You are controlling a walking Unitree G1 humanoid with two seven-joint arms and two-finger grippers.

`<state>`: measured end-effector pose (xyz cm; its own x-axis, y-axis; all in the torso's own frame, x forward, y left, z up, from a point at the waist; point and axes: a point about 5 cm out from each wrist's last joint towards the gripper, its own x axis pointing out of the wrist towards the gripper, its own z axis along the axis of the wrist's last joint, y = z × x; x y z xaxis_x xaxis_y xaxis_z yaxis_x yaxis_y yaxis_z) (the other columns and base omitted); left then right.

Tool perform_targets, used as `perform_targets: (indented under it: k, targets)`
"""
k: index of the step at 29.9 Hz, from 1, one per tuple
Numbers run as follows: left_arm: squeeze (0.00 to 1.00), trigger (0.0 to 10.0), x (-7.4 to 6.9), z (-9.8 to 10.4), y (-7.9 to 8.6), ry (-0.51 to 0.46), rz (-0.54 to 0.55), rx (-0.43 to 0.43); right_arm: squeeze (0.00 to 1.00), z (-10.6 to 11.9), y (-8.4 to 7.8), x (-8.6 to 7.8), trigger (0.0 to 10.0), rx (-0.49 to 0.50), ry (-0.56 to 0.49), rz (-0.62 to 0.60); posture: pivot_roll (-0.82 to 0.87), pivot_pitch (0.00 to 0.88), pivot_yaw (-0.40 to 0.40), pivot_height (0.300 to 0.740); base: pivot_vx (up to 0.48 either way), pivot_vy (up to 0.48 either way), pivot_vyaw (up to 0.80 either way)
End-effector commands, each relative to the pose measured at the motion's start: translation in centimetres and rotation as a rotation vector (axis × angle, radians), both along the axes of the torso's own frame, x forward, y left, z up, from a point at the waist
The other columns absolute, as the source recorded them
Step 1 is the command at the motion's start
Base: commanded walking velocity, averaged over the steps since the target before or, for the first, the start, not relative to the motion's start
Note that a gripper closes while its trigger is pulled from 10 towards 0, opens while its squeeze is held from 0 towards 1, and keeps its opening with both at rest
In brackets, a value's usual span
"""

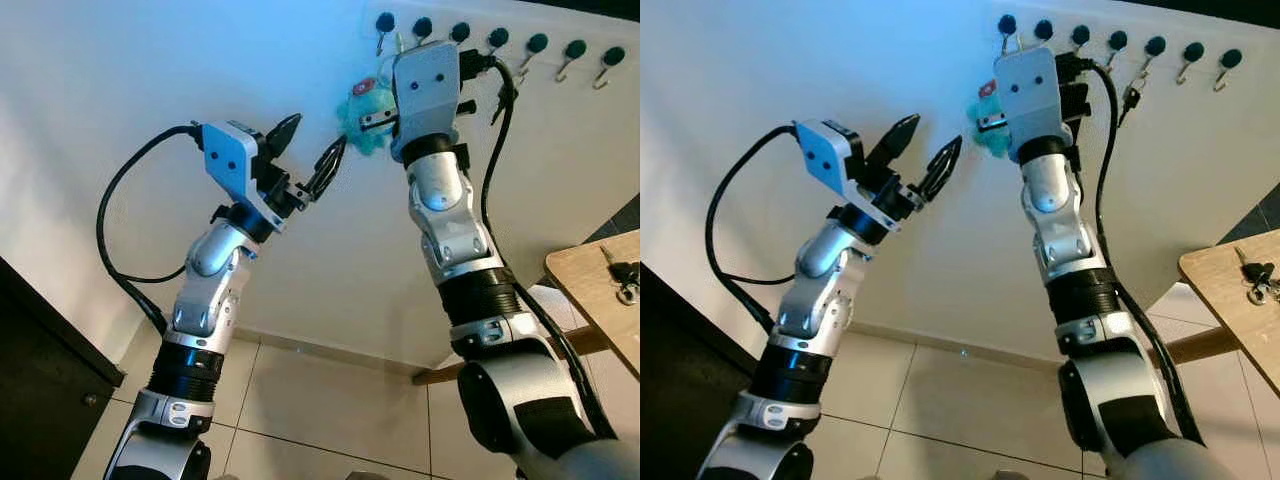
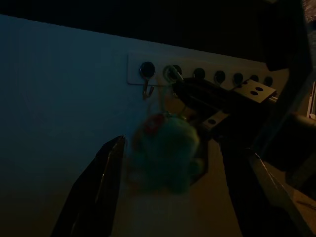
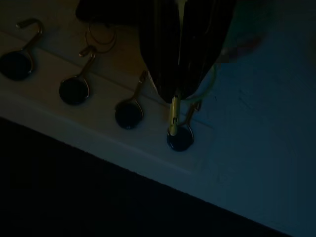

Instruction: Hang keys on a hook

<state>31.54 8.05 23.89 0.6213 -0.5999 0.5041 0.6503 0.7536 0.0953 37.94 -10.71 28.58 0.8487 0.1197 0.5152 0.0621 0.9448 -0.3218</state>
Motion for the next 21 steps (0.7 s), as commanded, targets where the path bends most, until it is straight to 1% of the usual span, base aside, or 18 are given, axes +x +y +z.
perform_targets:
  k: [1,7,13,21]
  targets:
    - [0.0,10.0,-0.3,0.0,-0.5,0.0,-0.014,0.003,0.0,-0.3,-0.3,0.4,10.0,-0.017,0.024,-0.021,0.04,0.078,-0.081,0.74,0.0,0.0,0.0]
    - [0.0,10.0,-0.4,0.1,-0.5,-0.005,-0.018,-0.003,0.0,-1.2,0.0,0.9,10.0,-0.056,0.085,-0.005,0.04,0.079,-0.083,0.74,0.0,0.0,0.0]
    - [0.0,10.0,-0.6,0.9,-0.7,-0.023,-0.039,-0.024,0.0,-1.6,0.1,1.0,10.0,-0.066,0.102,0.002,0.04,0.079,-0.083,0.74,0.0,0.0,0.0]
    - [0.0,10.0,-0.7,0.9,-1.0,-0.03,-0.052,-0.006,0.0,-2.0,0.1,1.2,10.0,-0.07,0.112,0.013,0.04,0.076,-0.08,0.74,0.0,0.0,0.0]
